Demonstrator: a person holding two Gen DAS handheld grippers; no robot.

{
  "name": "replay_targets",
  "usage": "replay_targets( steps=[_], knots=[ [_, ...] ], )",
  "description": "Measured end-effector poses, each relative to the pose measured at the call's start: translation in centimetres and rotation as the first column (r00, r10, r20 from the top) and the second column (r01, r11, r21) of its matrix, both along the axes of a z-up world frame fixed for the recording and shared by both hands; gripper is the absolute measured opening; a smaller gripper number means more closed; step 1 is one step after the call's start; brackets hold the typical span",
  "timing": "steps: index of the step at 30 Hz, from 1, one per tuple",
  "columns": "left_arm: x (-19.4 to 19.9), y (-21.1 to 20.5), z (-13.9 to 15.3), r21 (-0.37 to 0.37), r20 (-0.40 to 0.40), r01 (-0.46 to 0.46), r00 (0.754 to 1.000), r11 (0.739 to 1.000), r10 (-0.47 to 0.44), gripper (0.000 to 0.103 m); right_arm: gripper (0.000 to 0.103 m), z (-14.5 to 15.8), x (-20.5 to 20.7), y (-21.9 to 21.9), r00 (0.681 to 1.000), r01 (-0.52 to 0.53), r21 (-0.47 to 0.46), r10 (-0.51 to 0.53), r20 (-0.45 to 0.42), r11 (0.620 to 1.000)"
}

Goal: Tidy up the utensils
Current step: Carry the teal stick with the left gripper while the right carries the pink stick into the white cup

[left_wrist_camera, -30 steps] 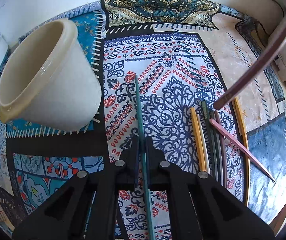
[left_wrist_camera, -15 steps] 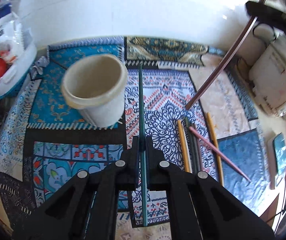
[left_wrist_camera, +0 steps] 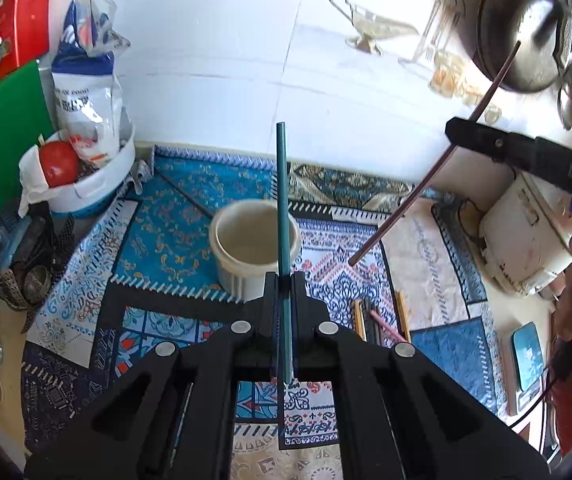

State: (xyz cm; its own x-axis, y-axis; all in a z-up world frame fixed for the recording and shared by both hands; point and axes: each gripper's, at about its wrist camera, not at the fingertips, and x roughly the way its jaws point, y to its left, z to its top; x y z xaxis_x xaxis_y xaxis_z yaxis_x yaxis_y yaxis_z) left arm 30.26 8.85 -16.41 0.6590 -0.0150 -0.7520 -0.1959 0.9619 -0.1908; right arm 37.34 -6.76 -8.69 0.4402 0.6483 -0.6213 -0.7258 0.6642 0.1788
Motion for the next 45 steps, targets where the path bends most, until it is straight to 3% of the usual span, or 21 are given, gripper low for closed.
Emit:
replay_targets(
  steps=[12, 17, 22, 33, 38, 45],
  knots=[
    [1.5, 2.7, 6.9, 0.054, 0.177, -0.085, 0.981, 0.995, 0.075, 0.003, 0.005, 2.5, 0.8, 2.8, 0.997, -0.064, 0.043, 0.062, 0.054, 0.997],
    [3.5, 4.1, 7.9, 0.069, 0.231, -0.134, 0.966, 0.989, 0.115, 0.003, 0.005, 1.7, 1.6, 4.5, 0.994, -0.103, 0.044, 0.102, 0.041, 0.994],
    [5.8, 4.8, 6.2, 0.094, 0.204, -0.156, 0.97, 0.983, 0.134, 0.003, 0.005, -0.8, 2.8, 6.3, 0.991, -0.136, 0.016, 0.136, -0.015, 0.991],
    [9.2, 6.1, -0.2, 0.056, 0.033, -0.158, 0.987, 0.986, 0.157, 0.003, 0.005, -7.1, 4.6, 8.7, 0.975, -0.18, -0.084, 0.167, -0.147, 0.98],
    [9.8, 5.9, -1.5, 0.054, -0.01, -0.14, 0.99, 0.989, 0.141, 0.003, 0.005, -8.0, 5.1, 9.0, 0.971, -0.184, -0.11, 0.163, -0.173, 0.977],
    [9.0, 4.9, -0.6, 0.074, -0.004, -0.124, 0.992, 0.99, 0.125, 0.003, 0.005, -7.4, 4.8, 8.6, 0.968, -0.191, -0.134, 0.164, -0.189, 0.972]
  ],
)
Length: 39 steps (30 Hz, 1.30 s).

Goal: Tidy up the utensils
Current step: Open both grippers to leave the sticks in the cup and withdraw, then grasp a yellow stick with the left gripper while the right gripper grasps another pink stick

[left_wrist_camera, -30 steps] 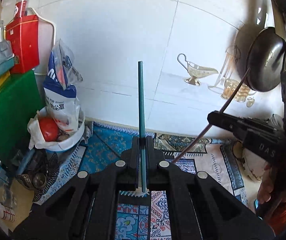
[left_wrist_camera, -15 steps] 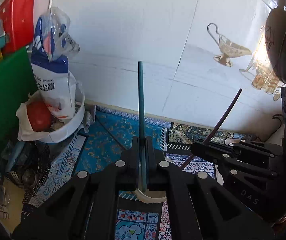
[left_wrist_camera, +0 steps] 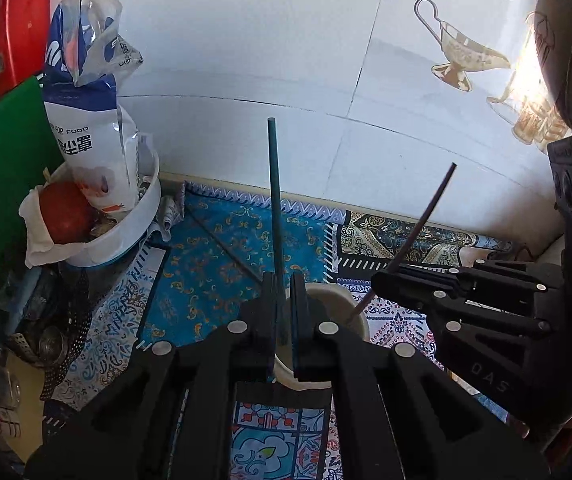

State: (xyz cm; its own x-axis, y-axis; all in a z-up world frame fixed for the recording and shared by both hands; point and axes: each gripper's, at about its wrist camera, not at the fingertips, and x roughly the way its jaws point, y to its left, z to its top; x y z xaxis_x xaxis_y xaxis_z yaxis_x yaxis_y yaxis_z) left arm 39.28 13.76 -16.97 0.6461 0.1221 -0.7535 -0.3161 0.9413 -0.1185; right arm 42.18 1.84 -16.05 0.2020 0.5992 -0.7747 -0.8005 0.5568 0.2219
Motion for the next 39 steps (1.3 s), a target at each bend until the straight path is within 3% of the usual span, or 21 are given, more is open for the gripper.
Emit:
replay_targets(
  steps=[12, 19, 23, 31, 39],
  knots=[
    [-4.3, -2.1, 4.0, 0.041, 0.063, 0.02, 0.998, 0.999, -0.023, 0.022, 0.012, 4.6, -3.3, -3.2, 0.995, 0.016, 0.045, -0.021, 0.093, 0.999],
    [-7.0, -4.2, 5.6, 0.064, 0.086, 0.054, 0.995, 0.997, -0.059, 0.027, 0.019, 6.3, -5.9, -6.4, 0.983, 0.059, 0.052, -0.067, 0.169, 0.997],
    [-8.1, -5.9, 5.4, 0.059, 0.081, 0.094, 0.992, 0.994, -0.098, 0.034, 0.03, 6.0, -6.9, -8.5, 0.972, 0.114, 0.032, -0.118, 0.202, 0.993],
    [-8.6, -9.9, 2.3, 0.022, 0.001, 0.204, 0.979, 0.979, -0.204, 0.038, 0.034, 3.6, -8.4, -13.6, 0.957, 0.227, -0.054, -0.213, 0.195, 0.972],
    [-6.7, -13.6, -4.3, -0.065, -0.147, 0.268, 0.95, 0.961, -0.275, 0.038, 0.034, -1.7, -8.9, -19.2, 0.942, 0.329, -0.162, -0.311, 0.124, 0.93]
  ],
)
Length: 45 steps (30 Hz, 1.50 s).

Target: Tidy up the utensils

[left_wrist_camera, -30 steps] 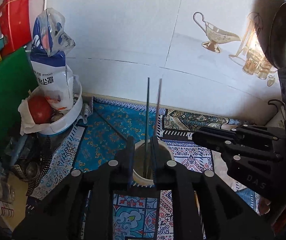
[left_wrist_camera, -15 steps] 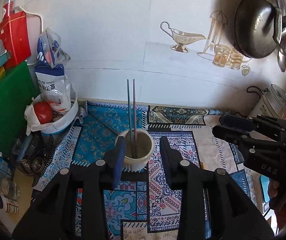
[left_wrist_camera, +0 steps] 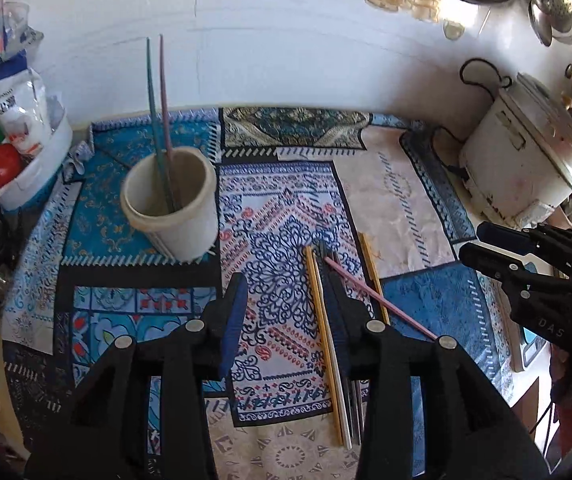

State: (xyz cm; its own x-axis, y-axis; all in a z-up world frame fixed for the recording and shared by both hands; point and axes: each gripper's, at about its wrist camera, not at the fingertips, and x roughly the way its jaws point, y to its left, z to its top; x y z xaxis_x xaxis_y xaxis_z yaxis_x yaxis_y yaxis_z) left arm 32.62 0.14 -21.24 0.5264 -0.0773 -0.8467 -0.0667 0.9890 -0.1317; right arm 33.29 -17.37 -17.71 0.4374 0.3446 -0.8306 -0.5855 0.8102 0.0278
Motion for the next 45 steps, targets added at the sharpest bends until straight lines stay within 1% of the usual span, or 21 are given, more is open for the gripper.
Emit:
replay_targets(
  steps=[4, 9, 14, 16, 18, 19, 20, 21, 23, 26, 29, 30, 34, 40, 43, 45],
  knots=[
    [0.6, -1.4, -3.5, -0.009, -0.085, 0.026, 0.996, 1.0, -0.027, 0.038, 0.034, -3.2, -0.1, -1.6, 0.997, 0.033, -0.034, -0.036, -0.075, 0.999],
    [1.1, -2.1, -7.0, -0.033, -0.172, 0.034, 0.984, 0.999, -0.039, 0.038, 0.034, -6.8, -0.5, -2.1, 0.985, 0.019, -0.041, -0.026, -0.169, 0.999],
    [1.1, -2.5, -9.2, -0.067, -0.224, 0.044, 0.973, 0.997, -0.058, 0.038, 0.034, -9.3, -0.1, -0.7, 0.975, -0.034, -0.039, 0.024, -0.223, 0.999],
    [1.1, -2.6, -9.6, -0.086, -0.231, 0.045, 0.971, 0.995, -0.063, 0.036, 0.034, -9.9, 0.3, -0.1, 0.971, -0.046, -0.03, 0.038, -0.236, 0.998],
    [1.2, -2.8, -9.9, -0.099, -0.24, 0.052, 0.968, 0.994, -0.074, 0.027, 0.032, -10.3, 0.6, 0.4, 0.97, -0.06, -0.03, 0.051, -0.24, 0.998],
    [1.3, -2.9, -10.1, -0.101, -0.242, 0.058, 0.967, 0.993, -0.081, 0.025, 0.03, -10.5, 0.7, 0.6, 0.968, -0.07, -0.034, 0.06, -0.242, 0.997],
    [1.4, -3.0, -10.2, -0.099, -0.243, 0.063, 0.966, 0.993, -0.086, 0.024, 0.024, -10.7, 0.8, 0.9, 0.965, -0.087, -0.04, 0.074, -0.253, 0.995],
    [1.4, -3.2, -10.3, -0.095, -0.242, 0.066, 0.966, 0.993, -0.088, 0.022, 0.02, -10.9, 1.0, 1.1, 0.963, -0.096, -0.045, 0.082, -0.258, 0.994],
    [1.5, -3.5, -10.6, -0.092, -0.245, 0.071, 0.965, 0.993, -0.092, 0.018, 0.017, -11.2, 1.2, 1.6, 0.962, -0.11, -0.059, 0.091, -0.258, 0.992],
    [1.9, -3.8, -11.2, -0.1, -0.261, 0.071, 0.961, 0.992, -0.095, 0.014, 0.01, -11.4, 1.3, 2.1, 0.96, -0.13, -0.075, 0.107, -0.259, 0.989],
    [2.2, -3.9, -11.8, -0.093, -0.278, 0.063, 0.957, 0.994, -0.087, 0.013, 0.01, -11.7, 1.4, 2.4, 0.96, -0.135, -0.09, 0.108, -0.26, 0.987],
    [2.3, -3.7, -11.8, -0.098, -0.27, 0.059, 0.959, 0.993, -0.083, 0.013, 0.009, -11.8, 1.4, 2.5, 0.96, -0.135, -0.091, 0.107, -0.259, 0.987],
    [2.3, -3.2, -11.9, -0.11, -0.271, 0.051, 0.959, 0.993, -0.079, 0.011, 0.007, -11.9, 1.7, 2.3, 0.96, -0.118, -0.072, 0.096, -0.263, 0.99],
    [2.2, -2.2, -11.6, -0.074, -0.291, 0.063, 0.953, 0.995, -0.082, 0.011, 0.006, -11.5, 2.0, 1.2, 0.962, -0.08, -0.05, 0.064, -0.265, 0.996],
    [2.6, -1.8, -11.8, -0.101, -0.318, 0.052, 0.944, 0.994, -0.082, 0.011, 0.006, -11.2, 2.0, 0.6, 0.964, -0.06, -0.036, 0.049, -0.26, 0.998],
    [3.0, -1.9, -11.8, -0.098, -0.323, 0.049, 0.943, 0.994, -0.078, 0.011, 0.006, -11.0, 2.0, 0.2, 0.965, -0.044, -0.024, 0.036, -0.259, 0.999]
  ],
)
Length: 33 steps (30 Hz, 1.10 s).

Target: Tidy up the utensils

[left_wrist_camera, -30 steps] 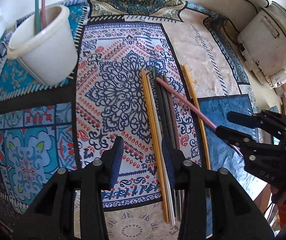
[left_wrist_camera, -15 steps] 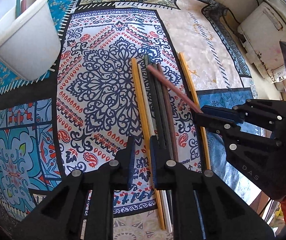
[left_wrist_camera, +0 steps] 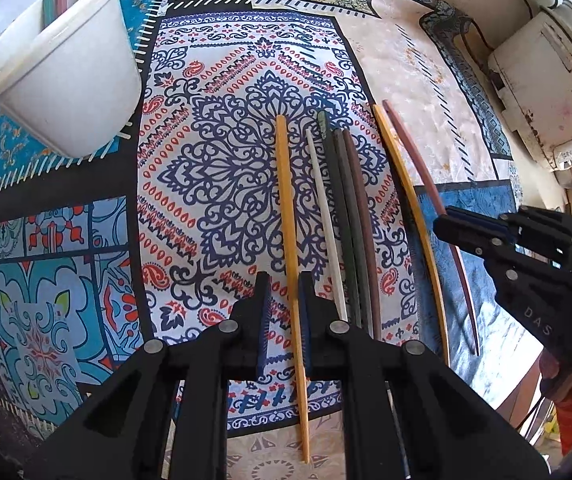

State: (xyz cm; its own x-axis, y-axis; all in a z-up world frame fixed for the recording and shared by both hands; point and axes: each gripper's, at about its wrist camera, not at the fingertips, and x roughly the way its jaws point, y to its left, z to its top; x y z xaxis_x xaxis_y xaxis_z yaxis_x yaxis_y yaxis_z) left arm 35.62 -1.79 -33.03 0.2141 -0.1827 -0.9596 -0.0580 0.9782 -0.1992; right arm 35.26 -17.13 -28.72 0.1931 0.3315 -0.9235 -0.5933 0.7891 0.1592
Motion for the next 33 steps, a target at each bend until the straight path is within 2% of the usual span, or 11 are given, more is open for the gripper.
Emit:
replay_targets(
  steps=[10, 11, 12, 14, 21, 33],
  knots=[
    [2.8, -1.9, 0.2, 0.099, 0.024, 0.082, 0.996, 0.992, -0.084, 0.012, 0.006, 1.3, -0.4, -1.0, 0.998, 0.06, 0.057, -0.062, 0.025, 0.997],
    [3.0, -2.0, 0.2, 0.107, 0.022, 0.086, 0.996, 0.991, -0.089, 0.011, 0.006, 1.5, -0.4, -1.0, 0.997, 0.066, 0.063, -0.068, 0.028, 0.996],
    [3.1, -2.1, 0.1, 0.119, 0.023, 0.086, 0.996, 0.989, -0.089, 0.005, 0.006, 1.7, -0.4, -1.1, 0.997, 0.072, 0.07, -0.075, 0.032, 0.995],
    [3.3, -2.4, 0.0, 0.131, 0.026, 0.094, 0.995, 0.987, -0.098, 0.005, 0.006, 2.2, -0.6, -1.3, 0.995, 0.085, 0.086, -0.089, 0.042, 0.993],
    [2.5, -1.6, 0.6, 0.102, 0.048, 0.05, 0.997, 0.994, -0.055, 0.004, 0.006, 4.7, -1.3, -2.0, 0.988, 0.11, 0.128, -0.123, 0.094, 0.986],
    [-0.9, 0.7, 6.5, 0.071, 0.188, -0.021, 0.982, 0.997, 0.007, 0.004, 0.006, 8.8, -1.9, -1.1, 0.975, 0.113, 0.191, -0.146, 0.17, 0.975]
  ],
)
